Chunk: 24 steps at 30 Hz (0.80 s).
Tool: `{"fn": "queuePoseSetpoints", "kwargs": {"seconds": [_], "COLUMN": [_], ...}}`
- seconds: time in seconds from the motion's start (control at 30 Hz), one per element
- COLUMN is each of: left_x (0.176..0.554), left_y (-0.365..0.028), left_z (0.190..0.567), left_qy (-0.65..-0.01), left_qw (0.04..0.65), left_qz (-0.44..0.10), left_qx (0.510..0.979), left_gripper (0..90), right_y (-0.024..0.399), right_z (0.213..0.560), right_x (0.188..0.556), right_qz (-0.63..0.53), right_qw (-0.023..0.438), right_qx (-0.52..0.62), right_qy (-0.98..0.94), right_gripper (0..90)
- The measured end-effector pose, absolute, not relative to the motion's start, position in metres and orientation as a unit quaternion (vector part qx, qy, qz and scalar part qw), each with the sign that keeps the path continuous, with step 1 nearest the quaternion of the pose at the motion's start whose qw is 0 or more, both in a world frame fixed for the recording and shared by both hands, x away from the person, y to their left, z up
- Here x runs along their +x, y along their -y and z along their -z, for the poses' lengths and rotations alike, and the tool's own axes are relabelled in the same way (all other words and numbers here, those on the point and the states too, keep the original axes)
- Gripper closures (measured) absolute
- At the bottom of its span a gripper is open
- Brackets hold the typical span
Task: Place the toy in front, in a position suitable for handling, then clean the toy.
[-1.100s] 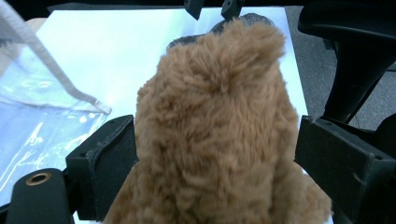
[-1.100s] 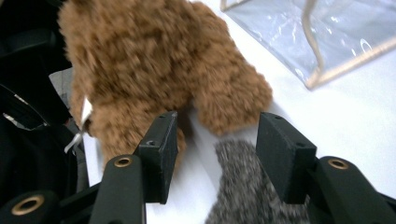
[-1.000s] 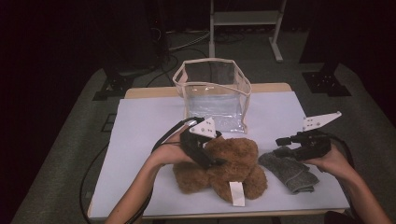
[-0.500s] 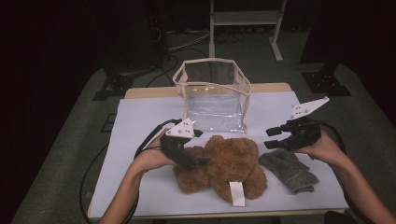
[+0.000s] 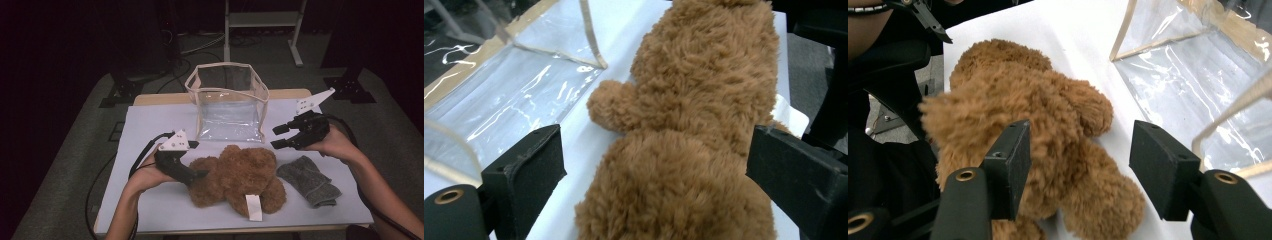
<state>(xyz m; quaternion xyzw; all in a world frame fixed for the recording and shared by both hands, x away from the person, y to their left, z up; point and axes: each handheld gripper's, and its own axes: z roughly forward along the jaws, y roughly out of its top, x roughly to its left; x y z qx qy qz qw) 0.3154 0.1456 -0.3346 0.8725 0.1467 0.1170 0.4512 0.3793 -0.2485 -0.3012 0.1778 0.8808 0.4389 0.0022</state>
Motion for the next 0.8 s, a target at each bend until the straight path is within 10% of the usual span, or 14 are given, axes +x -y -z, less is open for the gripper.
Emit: {"fn": "queuePoseSetpoints", "kwargs": {"seconds": [0.8], "left_x": [0.301], "left_y": [-0.185], "left_z": [0.341], "left_qy": [-0.202], "left_qw": [0.435], "left_qz": [-0.16], "left_qx": [0.863], "left_gripper": [5.6], "right_y": [0.187], "right_z": [0.272], "right_x": [0.415], "right_qz": [-0.411], "right_qw": [-0.007], "right_qx": [0.127], "right_qy": [-0.903], "right_gripper": [39.6]}}
